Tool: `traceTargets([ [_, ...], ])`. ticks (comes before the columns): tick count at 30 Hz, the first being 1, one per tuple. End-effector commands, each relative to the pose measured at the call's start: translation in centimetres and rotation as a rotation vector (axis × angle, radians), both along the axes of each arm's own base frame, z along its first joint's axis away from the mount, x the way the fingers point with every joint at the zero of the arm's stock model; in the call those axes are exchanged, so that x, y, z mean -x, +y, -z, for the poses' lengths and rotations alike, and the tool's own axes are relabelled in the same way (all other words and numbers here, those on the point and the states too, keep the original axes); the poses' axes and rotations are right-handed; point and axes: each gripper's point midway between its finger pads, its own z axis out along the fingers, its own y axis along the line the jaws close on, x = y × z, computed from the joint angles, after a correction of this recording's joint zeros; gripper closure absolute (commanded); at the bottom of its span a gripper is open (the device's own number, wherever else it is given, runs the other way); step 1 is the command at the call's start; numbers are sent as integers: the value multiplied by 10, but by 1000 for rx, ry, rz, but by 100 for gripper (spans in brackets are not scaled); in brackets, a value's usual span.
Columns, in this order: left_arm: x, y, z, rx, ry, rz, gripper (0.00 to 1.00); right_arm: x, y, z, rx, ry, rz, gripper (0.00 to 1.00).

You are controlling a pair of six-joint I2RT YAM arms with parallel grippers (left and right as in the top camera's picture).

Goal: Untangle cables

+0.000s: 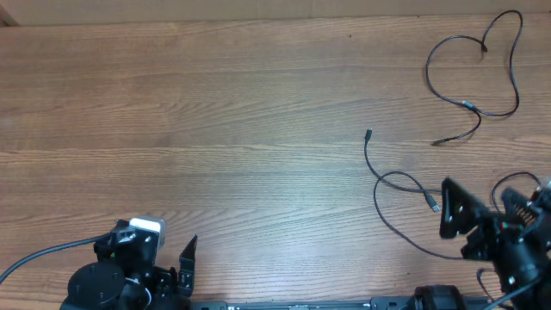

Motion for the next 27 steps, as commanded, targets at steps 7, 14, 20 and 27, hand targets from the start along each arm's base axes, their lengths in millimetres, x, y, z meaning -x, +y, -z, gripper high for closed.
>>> traceTargets([
  [7, 0, -1, 0, 17, 0, -7, 0, -20, 14, 37, -33, -302, -85, 0],
  [14, 0, -1, 0, 17, 0, -7, 0, -50, 9, 89, -17, -450, -62, 0],
  [20, 0, -1, 0, 17, 0, -7, 0, -61, -21, 122, 6, -475, 109, 0],
  [27, 0, -1, 0, 17, 0, -7, 0, -70, -41, 148, 20, -491, 224, 0],
])
